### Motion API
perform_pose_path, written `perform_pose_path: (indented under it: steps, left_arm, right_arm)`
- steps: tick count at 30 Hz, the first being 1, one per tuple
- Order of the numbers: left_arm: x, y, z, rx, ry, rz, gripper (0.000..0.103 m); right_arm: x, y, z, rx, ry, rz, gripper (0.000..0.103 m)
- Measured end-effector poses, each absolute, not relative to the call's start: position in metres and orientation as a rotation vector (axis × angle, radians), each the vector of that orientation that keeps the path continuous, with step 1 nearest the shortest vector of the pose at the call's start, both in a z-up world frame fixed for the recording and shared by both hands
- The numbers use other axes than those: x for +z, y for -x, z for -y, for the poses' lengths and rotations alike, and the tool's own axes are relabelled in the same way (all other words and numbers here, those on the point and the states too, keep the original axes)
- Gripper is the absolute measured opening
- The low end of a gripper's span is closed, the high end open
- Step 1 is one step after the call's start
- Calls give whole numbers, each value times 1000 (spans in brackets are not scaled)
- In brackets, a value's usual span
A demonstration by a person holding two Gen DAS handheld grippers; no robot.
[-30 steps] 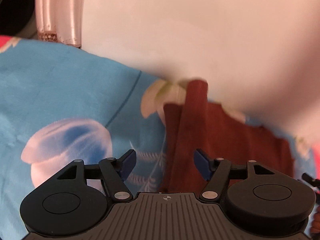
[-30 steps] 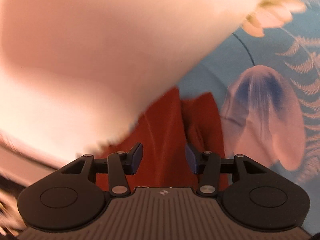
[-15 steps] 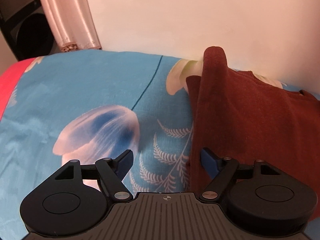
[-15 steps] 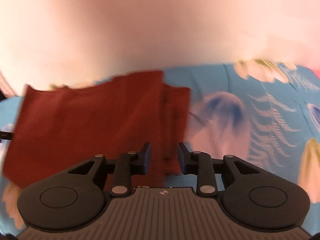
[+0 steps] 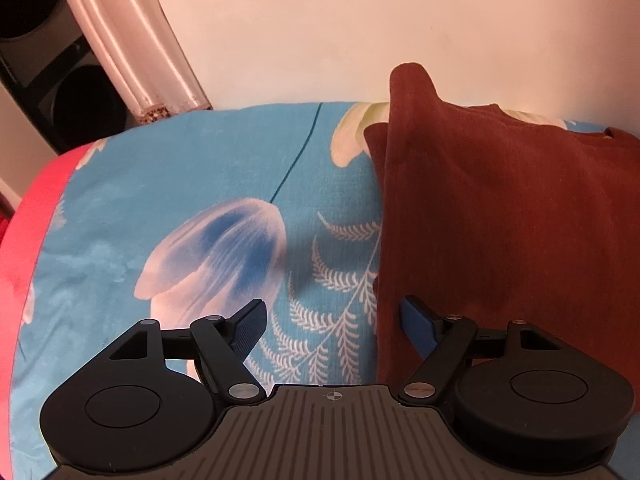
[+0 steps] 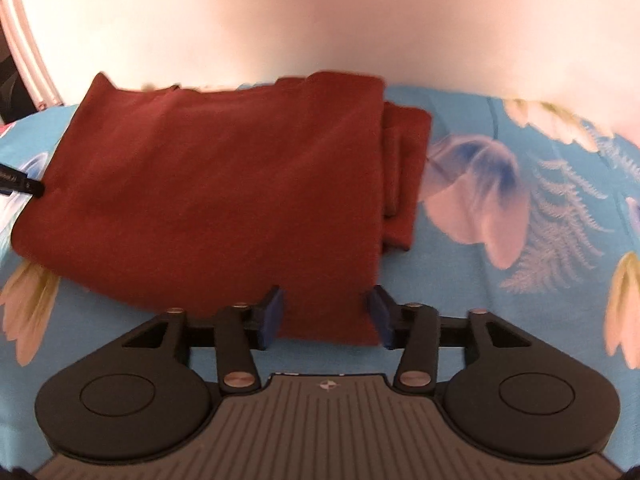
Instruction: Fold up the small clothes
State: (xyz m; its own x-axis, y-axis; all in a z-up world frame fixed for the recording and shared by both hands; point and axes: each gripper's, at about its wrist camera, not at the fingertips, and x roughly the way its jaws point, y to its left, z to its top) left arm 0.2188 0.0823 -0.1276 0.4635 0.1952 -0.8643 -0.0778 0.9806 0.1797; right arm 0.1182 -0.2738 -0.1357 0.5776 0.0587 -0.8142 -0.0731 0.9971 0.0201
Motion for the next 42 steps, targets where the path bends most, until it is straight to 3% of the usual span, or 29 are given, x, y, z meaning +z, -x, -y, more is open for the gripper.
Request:
perform_pose_path:
  steps: [5, 32, 36, 42]
  left_arm:
    - [-120, -208, -81, 167, -133, -1068, 103]
    - [-95, -166, -79, 226, -158, -1047, 103]
    - [-94, -151, -88, 177, -42, -1075, 103]
    - [-114, -130, -102, -80, 383, -1137, 103]
  right_arm:
    - [-152, -120, 284, 26, 7, -1021, 71]
    - [-148, -102, 332, -62, -332, -1019, 77]
    - [-148, -100, 341, -45, -425, -980, 77]
    - [-156, -101, 362, 36, -687, -893, 85]
